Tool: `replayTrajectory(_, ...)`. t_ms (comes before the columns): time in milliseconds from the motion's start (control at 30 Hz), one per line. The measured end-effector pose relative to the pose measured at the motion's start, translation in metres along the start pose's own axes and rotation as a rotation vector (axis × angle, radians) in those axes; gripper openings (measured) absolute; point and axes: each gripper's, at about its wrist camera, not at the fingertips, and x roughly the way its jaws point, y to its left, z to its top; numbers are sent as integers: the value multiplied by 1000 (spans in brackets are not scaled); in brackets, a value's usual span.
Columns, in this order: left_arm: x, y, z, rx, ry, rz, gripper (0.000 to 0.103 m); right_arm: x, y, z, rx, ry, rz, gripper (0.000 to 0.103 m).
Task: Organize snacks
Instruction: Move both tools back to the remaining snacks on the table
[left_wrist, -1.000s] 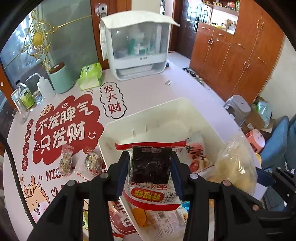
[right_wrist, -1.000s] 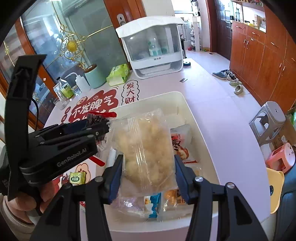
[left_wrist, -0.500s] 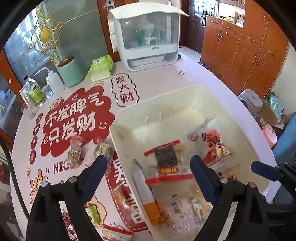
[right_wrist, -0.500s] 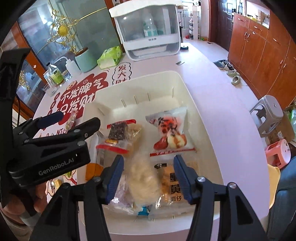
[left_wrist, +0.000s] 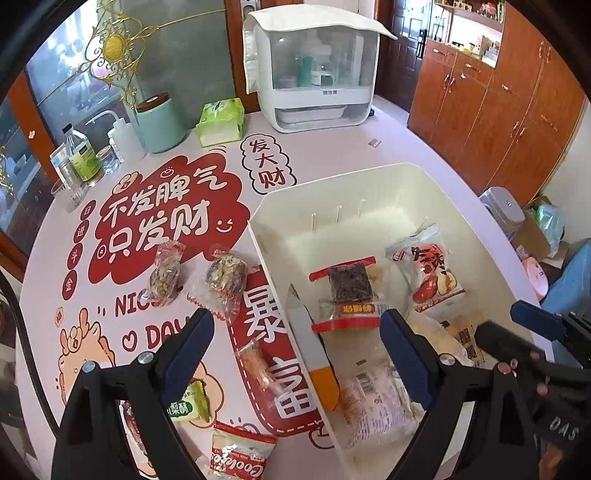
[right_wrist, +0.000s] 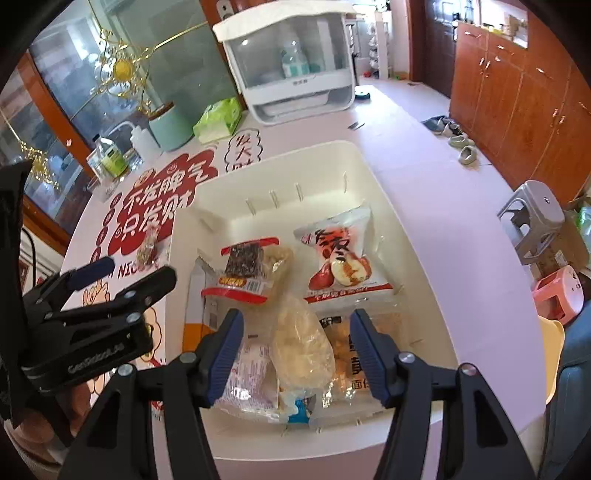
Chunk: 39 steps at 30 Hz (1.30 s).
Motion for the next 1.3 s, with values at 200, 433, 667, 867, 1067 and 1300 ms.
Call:
replayTrajectory(200,-12,10,-24,9,-19,-19,91,-7,6,-11,-3,-42,-11,61)
replayTrajectory(433,-34,36,-62,9,-72,-3,91,-10,15,-23,11,-45,17,61)
replayTrajectory(667,-56,83,-100,9,-32,54,91,-17,38,-34,-18,-76,27,61)
replayTrajectory(867,-70,131,-117,-29,0,101,91,-17,76,-37,-79,-53,54,61)
replayTrajectory(1067,-93,179,-108,-46,-34,109,91,-16,127,-29,-128,-31,86,61)
replayTrajectory(1300,-102,223,-58,7,-66,82,91,-18,183,-1,-143,-51,107,61)
